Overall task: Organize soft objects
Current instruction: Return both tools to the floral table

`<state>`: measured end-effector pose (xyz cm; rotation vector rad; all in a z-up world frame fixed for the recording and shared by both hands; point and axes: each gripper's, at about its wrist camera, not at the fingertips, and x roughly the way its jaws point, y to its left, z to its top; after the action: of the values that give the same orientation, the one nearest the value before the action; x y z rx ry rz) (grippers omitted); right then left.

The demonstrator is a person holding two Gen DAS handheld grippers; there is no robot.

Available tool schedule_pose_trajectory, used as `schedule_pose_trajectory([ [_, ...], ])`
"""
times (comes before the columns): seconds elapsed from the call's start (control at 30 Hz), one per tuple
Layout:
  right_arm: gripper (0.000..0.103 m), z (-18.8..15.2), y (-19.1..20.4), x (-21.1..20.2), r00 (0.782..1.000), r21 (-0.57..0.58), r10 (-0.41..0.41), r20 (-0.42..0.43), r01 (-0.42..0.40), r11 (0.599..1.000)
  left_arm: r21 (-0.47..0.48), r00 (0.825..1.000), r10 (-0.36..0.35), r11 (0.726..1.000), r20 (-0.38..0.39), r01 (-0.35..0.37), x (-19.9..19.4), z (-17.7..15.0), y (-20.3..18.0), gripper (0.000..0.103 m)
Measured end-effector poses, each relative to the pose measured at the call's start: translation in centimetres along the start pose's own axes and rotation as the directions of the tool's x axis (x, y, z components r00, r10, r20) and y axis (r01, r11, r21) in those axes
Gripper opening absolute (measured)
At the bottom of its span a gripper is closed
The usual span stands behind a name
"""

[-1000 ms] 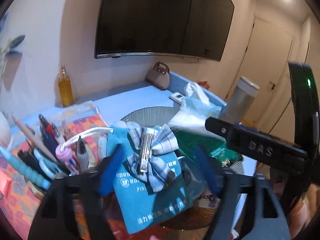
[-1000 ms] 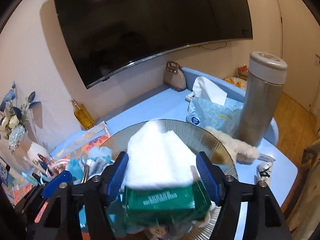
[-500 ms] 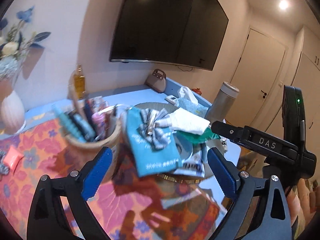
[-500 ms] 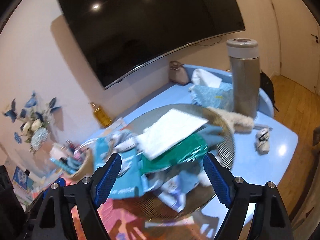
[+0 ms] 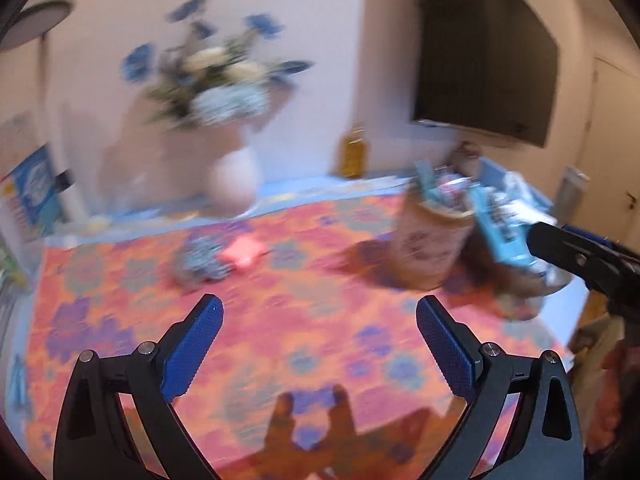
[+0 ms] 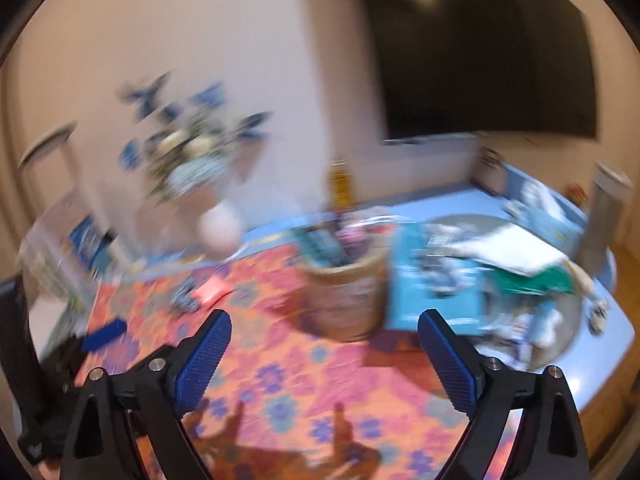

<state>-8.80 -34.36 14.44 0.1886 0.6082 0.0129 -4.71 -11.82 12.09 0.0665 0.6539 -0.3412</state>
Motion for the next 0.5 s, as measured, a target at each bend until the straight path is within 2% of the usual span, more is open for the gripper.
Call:
schedule_pose_trajectory([
  [0.1, 0.095, -1.5, 5.4, 1.3, 0.999, -0.138, 0.04, -0.023, -0.043, 0.989, -0.099, 0.998, 0.039, 0.994, -0.043, -0.043, 0.5, -1.3, 4.7, 0.097],
  [0.17, 0.097, -2.8, 8.8, 2.6, 0.998, -0.229, 0.05, -0.048, -0.06, 0.972, -0.185, 0.992, 0.092, 0.977, -0.084, -0.107, 1.3, -2.6, 8.1, 0.097],
  [0.23, 0.098, -4.3, 11.6, 4.0, 0.996, -0.307, 0.054, -0.071, -0.074, 0.949, -0.217, 0.978, 0.168, 0.957, -0.121, -0.191, 2.0, -3.4, 10.3, 0.097],
  [0.3, 0.098, -5.9, 14.1, 5.6, 0.995, -0.377, 0.045, -0.092, -0.077, 0.923, -0.221, 0.951, 0.252, 0.932, -0.178, -0.288, 2.9, -4.3, 12.5, 0.097],
  [0.37, 0.098, -7.3, 15.9, 7.5, 0.992, -0.423, 0.031, -0.122, -0.08, 0.903, -0.246, 0.944, 0.25, 0.922, -0.217, -0.3, 3.9, -5.3, 14.5, 0.097],
  [0.5, 0.098, -8.2, 16.2, 11.1, 0.98, -0.371, 0.022, -0.199, -0.096, 0.924, -0.325, 0.954, 0.199, 0.907, -0.225, -0.267, 5.3, -7.0, 17.1, 0.097],
])
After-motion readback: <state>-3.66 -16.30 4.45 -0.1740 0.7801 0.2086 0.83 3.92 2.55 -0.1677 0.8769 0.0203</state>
